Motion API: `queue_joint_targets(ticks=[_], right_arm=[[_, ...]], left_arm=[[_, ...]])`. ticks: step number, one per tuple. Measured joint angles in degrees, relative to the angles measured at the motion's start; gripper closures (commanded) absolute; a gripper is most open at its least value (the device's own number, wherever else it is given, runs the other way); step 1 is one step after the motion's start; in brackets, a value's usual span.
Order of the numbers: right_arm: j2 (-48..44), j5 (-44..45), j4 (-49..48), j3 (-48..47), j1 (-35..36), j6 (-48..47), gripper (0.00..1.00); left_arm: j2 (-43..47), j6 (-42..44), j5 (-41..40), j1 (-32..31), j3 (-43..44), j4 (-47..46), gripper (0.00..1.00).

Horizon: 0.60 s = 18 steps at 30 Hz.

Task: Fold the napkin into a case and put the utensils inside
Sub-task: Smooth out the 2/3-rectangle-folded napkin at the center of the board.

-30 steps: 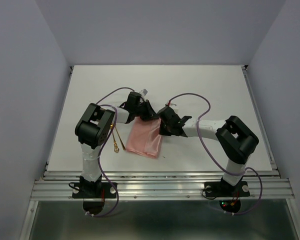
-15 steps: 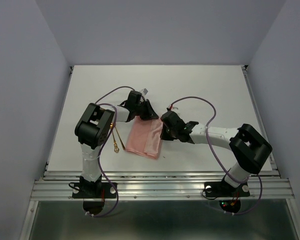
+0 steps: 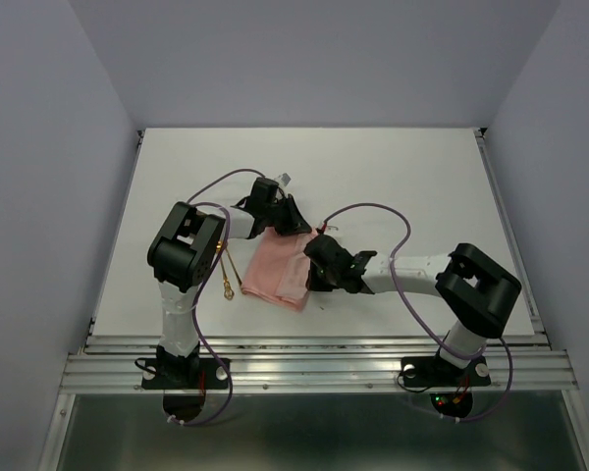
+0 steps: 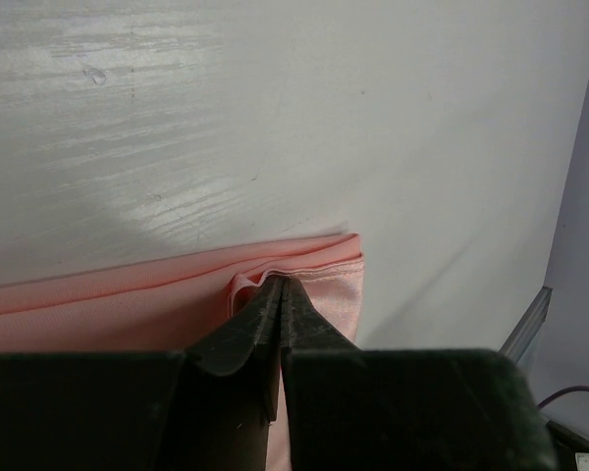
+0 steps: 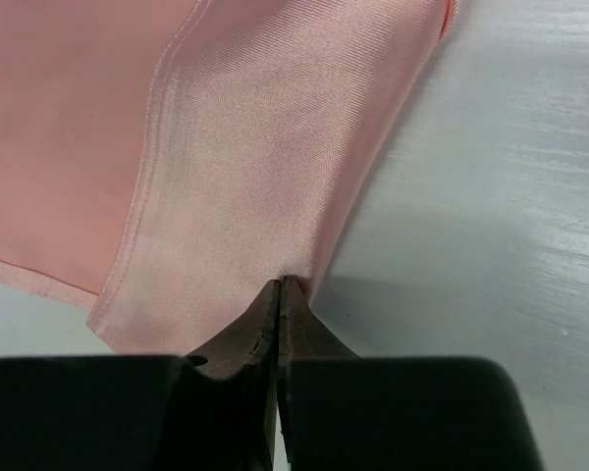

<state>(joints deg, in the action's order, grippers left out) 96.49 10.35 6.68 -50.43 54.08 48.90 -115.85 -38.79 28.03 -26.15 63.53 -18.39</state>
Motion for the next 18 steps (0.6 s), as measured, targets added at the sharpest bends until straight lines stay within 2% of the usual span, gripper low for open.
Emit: queue_joint_targets(ticks=[7,18], right_arm=[[-1.62,0.63,1.68,0.00,0.35,-0.26,0.98],[-0.48,0.55,1.36,0.00,6.34,1.07,0.99]], left_arm=[[-0.02,0.02,0.00,0.00,0.00,-0.02,0.87],[-0.15,-0.02,0.31,0.00,0.00,-0.17,0.87]])
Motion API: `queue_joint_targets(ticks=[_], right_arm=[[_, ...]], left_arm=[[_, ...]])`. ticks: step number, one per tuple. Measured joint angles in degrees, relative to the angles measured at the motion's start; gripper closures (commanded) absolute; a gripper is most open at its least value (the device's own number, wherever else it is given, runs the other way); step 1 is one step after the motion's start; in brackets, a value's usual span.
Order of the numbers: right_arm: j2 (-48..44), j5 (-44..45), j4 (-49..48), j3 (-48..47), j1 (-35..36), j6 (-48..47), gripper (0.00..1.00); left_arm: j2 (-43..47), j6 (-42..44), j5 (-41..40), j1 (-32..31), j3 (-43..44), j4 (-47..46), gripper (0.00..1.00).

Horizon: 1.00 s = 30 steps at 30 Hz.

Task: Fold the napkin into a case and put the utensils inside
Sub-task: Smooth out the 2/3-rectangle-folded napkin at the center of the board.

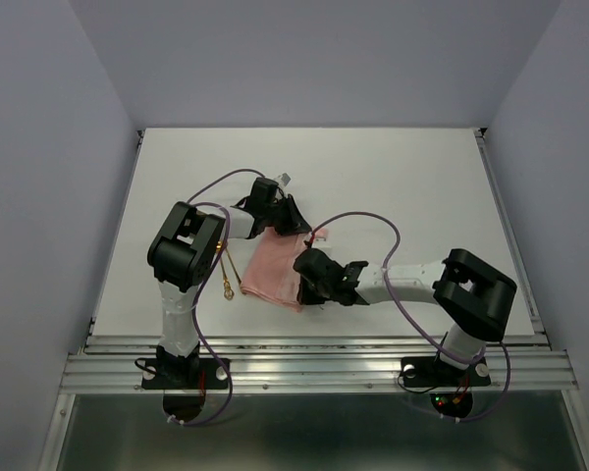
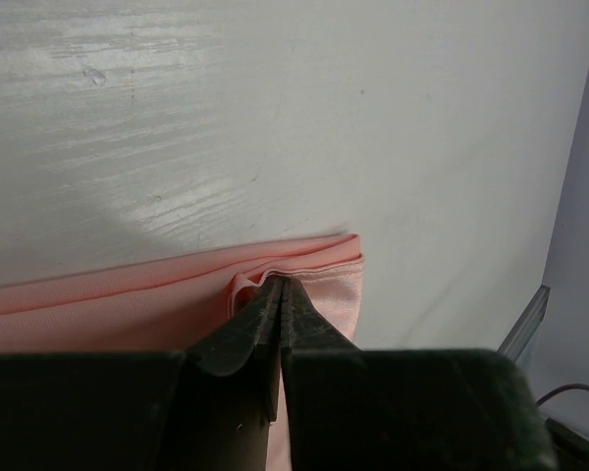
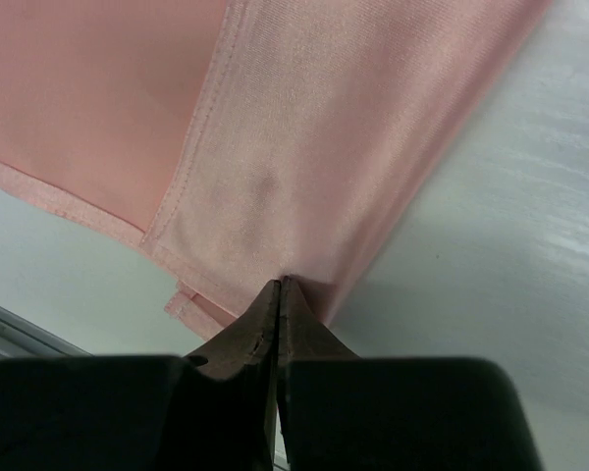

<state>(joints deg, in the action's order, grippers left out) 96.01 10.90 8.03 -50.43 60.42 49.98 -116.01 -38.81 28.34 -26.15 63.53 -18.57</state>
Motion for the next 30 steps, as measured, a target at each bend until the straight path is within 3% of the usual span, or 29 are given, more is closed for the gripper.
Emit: queue_joint_targets(ticks=[7,21,30], right_arm=[[2.19,-0.33,-1.97,-1.57,0.02,1.03,0.98],[-2.62,1.05,1.40,-0.13,1.60,1.75,0.98],[0.28,0.92,-1.40,0.48,3.04,3.39,0.95]], left_arm=[[-0.09,-0.02,0.02,0.00,0.00,-0.22,0.87],[-0.50,-0.66,0.17,-0.15,0.28,-0.72,0.87],[-0.52,-0.68,0.17,-0.22,0.28,-0.83,0.87]])
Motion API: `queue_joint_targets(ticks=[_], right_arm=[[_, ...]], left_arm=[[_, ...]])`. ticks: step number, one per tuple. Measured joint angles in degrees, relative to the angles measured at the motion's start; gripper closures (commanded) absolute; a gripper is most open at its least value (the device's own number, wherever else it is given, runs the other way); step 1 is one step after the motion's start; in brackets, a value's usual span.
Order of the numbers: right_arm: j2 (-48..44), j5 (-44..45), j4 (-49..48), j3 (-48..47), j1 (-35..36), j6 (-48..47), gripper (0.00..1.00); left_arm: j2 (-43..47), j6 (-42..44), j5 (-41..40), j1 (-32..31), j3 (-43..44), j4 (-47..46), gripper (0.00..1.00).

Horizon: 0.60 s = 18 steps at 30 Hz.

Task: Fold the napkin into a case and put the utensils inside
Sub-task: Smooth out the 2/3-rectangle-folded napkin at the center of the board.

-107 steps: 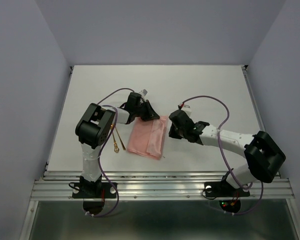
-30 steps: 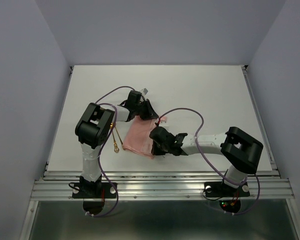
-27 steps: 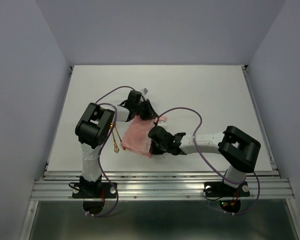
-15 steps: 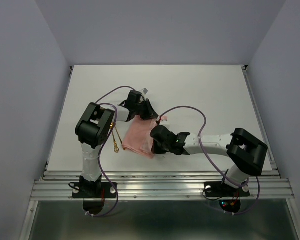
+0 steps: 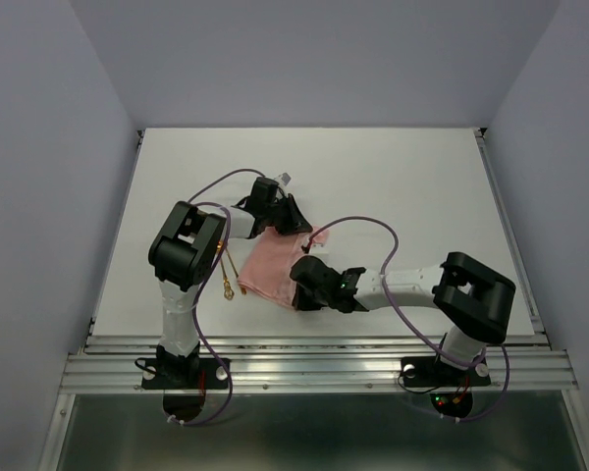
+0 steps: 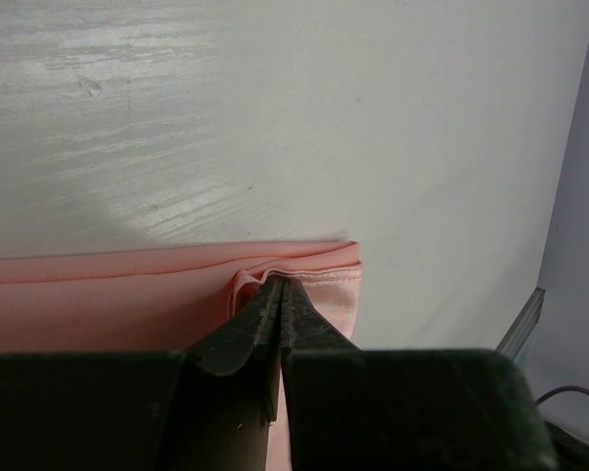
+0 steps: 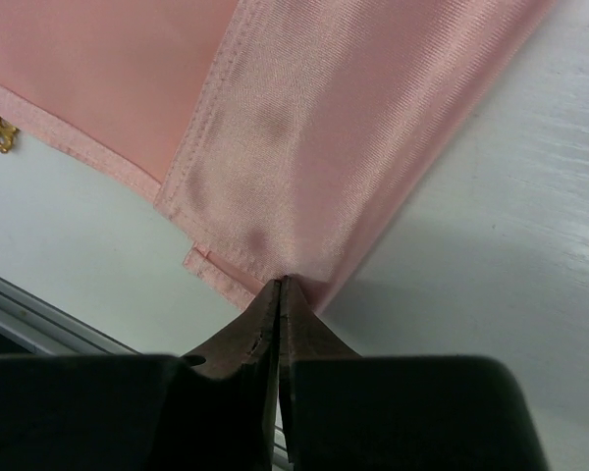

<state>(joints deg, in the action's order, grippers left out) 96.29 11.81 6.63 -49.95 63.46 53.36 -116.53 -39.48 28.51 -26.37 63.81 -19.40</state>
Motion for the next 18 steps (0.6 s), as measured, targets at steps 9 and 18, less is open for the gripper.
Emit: queue_joint_targets(ticks=[9,18], right_arm=[[-0.04,-0.04,-5.73,2.80,0.00,3.61,0.95],[-7.34,1.31,-4.83,10.29,-1.25,5.01,0.95]], left_arm=[[0.00,0.02,-0.09,-0.20,0.00,-0.11,0.86],[0.00,0.59,1.49,-0.70,0.02,-0.24,0.72]])
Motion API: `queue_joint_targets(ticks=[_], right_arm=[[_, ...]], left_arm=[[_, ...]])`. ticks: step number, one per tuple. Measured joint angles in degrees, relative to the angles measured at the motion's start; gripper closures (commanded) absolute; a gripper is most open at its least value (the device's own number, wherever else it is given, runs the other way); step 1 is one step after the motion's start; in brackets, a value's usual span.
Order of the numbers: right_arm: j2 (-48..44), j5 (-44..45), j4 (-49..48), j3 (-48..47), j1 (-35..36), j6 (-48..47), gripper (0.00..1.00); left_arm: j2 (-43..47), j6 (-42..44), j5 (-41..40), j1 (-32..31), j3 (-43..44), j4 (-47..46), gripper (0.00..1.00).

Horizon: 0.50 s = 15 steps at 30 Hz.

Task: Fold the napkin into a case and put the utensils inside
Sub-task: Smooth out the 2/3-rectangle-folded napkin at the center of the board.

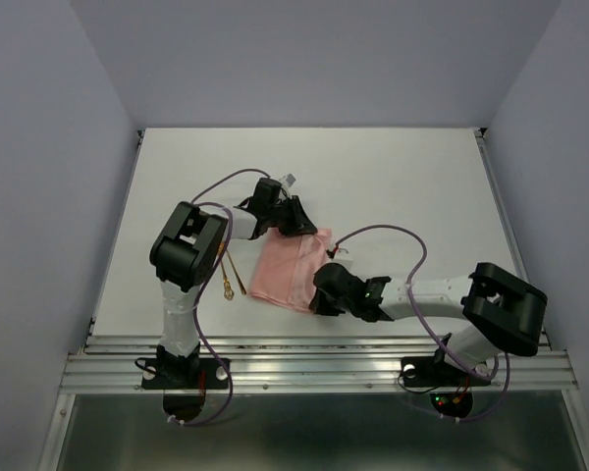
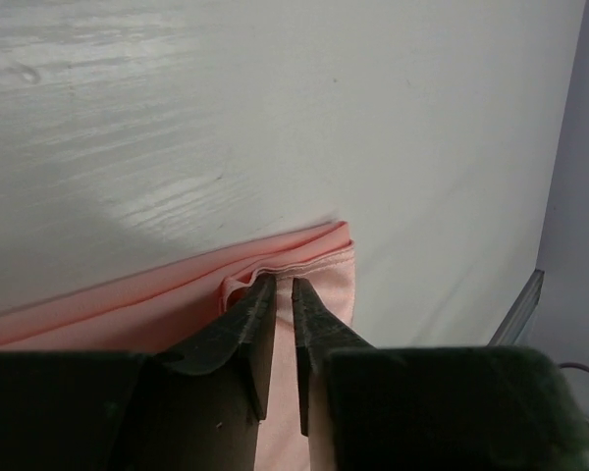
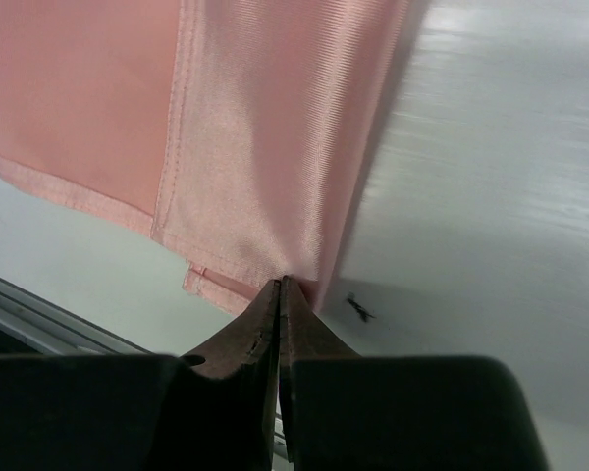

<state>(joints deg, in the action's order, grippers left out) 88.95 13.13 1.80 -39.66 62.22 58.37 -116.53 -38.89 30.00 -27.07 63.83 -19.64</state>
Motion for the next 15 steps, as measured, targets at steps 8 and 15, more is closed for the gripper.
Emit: queue_joint_targets(ticks=[8,15], right_arm=[[-9.64,3.78,11.45,4.50,-3.13,-0.59,0.93],[-15.37,6.80,19.93,6.40,-6.75,-3.56,0.94]], left_arm=[[0.04,1.33,4.52,-3.39,0.46,1.53,0.71],[0.37,0.92,5.75,-3.96,0.50,2.84,0.71]])
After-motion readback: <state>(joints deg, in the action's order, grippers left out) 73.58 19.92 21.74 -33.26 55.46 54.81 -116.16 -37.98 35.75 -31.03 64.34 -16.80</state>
